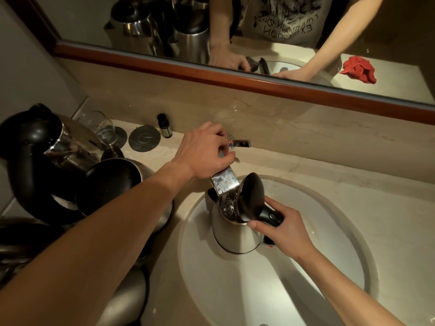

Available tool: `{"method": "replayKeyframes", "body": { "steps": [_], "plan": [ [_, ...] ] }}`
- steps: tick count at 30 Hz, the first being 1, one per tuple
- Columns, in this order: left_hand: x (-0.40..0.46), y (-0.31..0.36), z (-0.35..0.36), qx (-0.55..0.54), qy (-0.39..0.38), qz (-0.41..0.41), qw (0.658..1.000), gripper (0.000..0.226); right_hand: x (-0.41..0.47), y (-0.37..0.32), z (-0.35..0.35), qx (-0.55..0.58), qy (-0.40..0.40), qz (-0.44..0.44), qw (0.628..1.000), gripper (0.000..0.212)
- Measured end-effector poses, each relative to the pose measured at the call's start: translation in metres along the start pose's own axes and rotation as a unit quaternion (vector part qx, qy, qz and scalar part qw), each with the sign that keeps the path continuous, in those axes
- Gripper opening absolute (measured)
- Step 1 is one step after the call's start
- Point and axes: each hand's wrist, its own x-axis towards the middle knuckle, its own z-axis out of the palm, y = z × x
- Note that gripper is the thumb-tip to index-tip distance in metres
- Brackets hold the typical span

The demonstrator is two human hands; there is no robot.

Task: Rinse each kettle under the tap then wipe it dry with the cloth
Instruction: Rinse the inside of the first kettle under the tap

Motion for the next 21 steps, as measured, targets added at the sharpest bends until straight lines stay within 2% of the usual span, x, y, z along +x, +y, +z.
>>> {"method": "replayKeyframes", "body": {
  "steps": [10, 16, 21],
  "plan": [
    [-0.0002, 0.001, -0.0007, -0.001, -0.003, 0.0, 1.0, 0.033, 0.0002, -0.0012, 0.0002, 0.009, -0.004, -0.009, 1.0, 0.082],
    [-0.0004, 0.0014, 0.0, -0.003, -0.003, -0.004, 1.0, 0.031, -0.0006, -0.0027, 0.0011, -0.007, 0.006, -0.011, 1.0, 0.068],
    [-0.0002, 0.0008, 0.0, -0.004, -0.004, -0.005, 1.0, 0.031, 0.0008, -0.0059, 0.0009, -0.025, 0.008, -0.022, 0.999, 0.068]
  ]
}}
